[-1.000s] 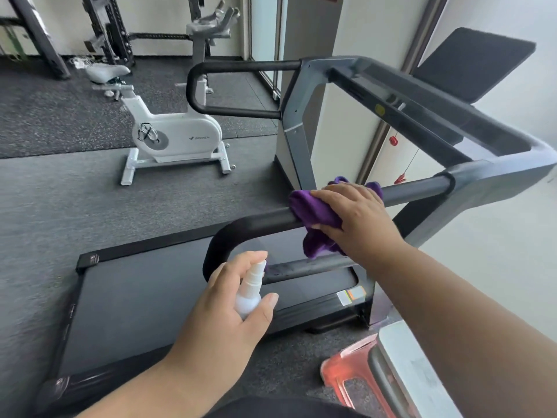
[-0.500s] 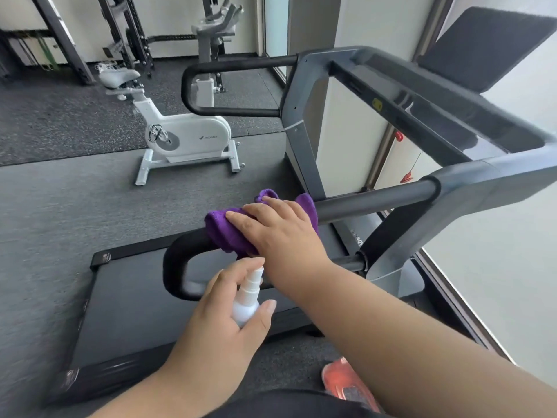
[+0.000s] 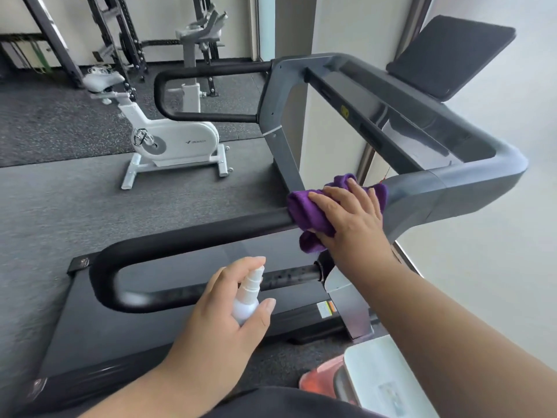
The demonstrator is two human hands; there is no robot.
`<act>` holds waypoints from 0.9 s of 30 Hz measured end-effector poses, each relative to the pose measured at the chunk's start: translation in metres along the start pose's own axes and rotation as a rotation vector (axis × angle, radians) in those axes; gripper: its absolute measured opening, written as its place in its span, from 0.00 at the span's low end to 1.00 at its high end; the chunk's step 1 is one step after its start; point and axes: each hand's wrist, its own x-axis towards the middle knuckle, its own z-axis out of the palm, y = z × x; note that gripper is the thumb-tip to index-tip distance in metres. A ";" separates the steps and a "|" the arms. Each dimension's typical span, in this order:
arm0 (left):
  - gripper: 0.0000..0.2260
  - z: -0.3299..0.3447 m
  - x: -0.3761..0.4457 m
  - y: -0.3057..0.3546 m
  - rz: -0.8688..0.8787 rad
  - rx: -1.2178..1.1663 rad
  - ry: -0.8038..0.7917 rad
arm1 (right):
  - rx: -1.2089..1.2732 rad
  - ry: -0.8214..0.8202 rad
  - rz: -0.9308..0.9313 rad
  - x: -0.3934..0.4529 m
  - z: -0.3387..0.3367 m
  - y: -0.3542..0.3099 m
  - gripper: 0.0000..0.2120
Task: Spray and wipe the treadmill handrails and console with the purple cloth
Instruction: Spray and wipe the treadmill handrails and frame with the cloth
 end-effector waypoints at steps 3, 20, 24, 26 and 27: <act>0.24 0.012 -0.002 0.005 -0.008 0.007 0.015 | -0.003 -0.010 -0.028 0.001 0.008 -0.021 0.27; 0.23 0.053 0.003 0.024 -0.090 0.026 0.070 | -0.109 -0.024 -0.197 0.020 -0.004 0.018 0.29; 0.23 0.056 0.004 0.026 -0.100 0.034 0.074 | -0.105 -0.089 -0.282 0.026 0.003 -0.013 0.30; 0.24 0.060 0.006 0.030 -0.087 0.044 0.071 | -0.096 -0.121 -0.312 0.028 0.006 -0.024 0.31; 0.24 0.062 0.008 0.031 -0.080 0.050 0.069 | -0.088 -0.124 -0.321 0.028 0.006 -0.025 0.32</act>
